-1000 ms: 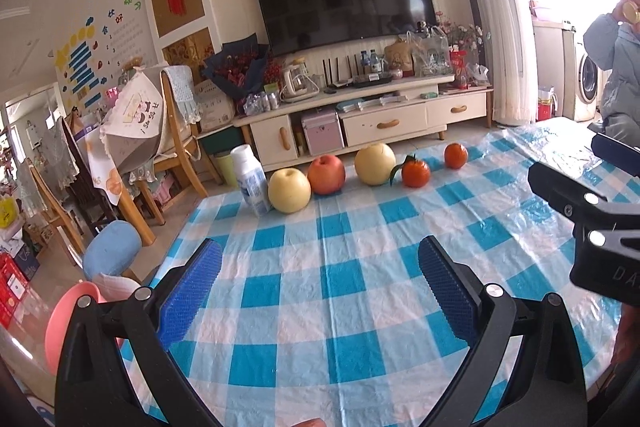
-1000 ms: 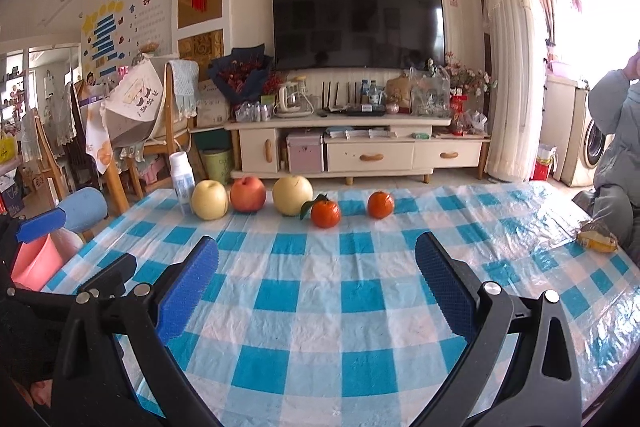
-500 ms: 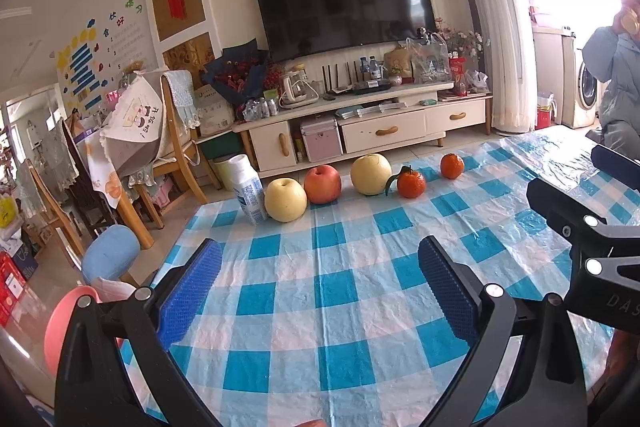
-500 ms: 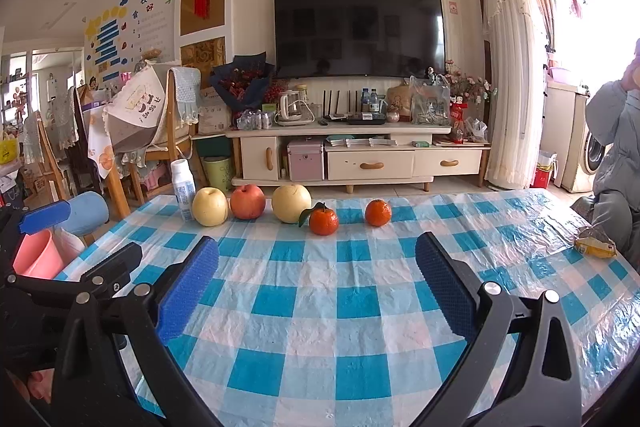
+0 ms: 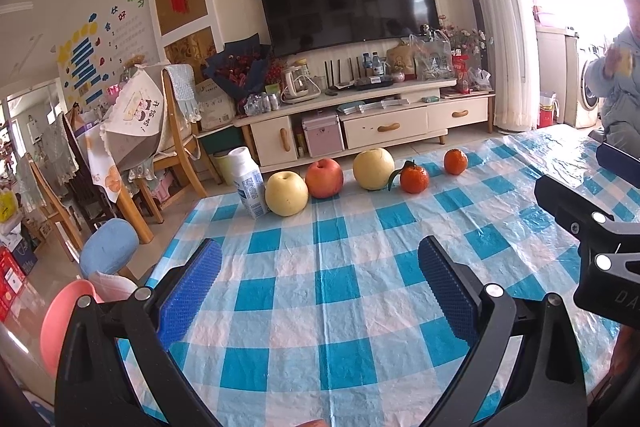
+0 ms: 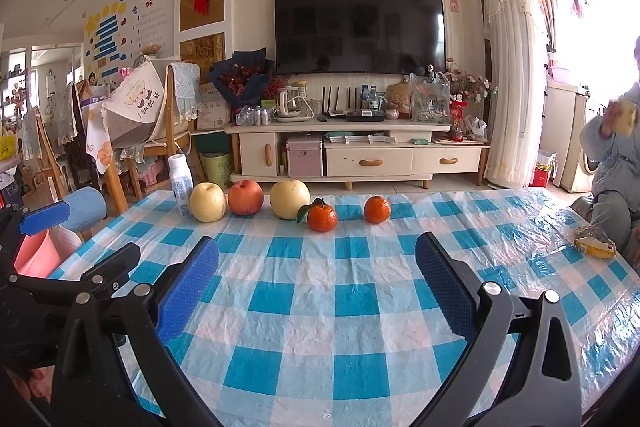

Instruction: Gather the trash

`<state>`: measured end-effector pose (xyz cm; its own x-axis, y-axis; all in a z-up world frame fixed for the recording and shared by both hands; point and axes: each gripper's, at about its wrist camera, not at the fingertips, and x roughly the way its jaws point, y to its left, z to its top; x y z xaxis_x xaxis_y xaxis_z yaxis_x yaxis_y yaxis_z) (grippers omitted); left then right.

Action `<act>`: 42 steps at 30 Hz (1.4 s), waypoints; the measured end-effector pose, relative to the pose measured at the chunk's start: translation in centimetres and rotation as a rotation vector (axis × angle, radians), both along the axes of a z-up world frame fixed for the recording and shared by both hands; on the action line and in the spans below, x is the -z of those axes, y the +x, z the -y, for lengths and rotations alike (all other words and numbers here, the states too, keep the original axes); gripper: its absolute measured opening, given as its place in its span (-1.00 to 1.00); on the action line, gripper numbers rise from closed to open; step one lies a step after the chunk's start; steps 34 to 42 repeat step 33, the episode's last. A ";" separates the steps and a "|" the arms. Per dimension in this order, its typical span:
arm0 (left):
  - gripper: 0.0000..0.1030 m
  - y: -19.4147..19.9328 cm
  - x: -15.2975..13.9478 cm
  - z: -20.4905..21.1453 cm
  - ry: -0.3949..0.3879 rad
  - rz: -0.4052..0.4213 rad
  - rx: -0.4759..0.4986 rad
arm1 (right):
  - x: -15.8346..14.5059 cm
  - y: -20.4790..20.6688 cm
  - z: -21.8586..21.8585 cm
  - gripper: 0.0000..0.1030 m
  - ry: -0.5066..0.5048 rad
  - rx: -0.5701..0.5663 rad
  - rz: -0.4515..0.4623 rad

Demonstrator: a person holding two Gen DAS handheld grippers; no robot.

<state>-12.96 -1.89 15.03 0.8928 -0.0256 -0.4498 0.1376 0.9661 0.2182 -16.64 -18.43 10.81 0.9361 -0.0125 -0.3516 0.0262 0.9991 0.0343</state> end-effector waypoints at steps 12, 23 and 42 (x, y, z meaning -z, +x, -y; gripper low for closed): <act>0.89 1.0 1.3 -0.6 -0.014 -0.029 -0.010 | 0.5 0.6 -0.3 0.92 -0.012 -0.009 -0.021; 0.89 3.8 4.9 -1.6 -0.057 -0.110 -0.037 | 2.4 2.6 -0.7 0.92 -0.002 -0.025 -0.109; 0.89 9.9 12.0 -3.0 -0.102 -0.372 -0.176 | 9.4 8.8 -1.8 0.92 0.000 -0.013 -0.447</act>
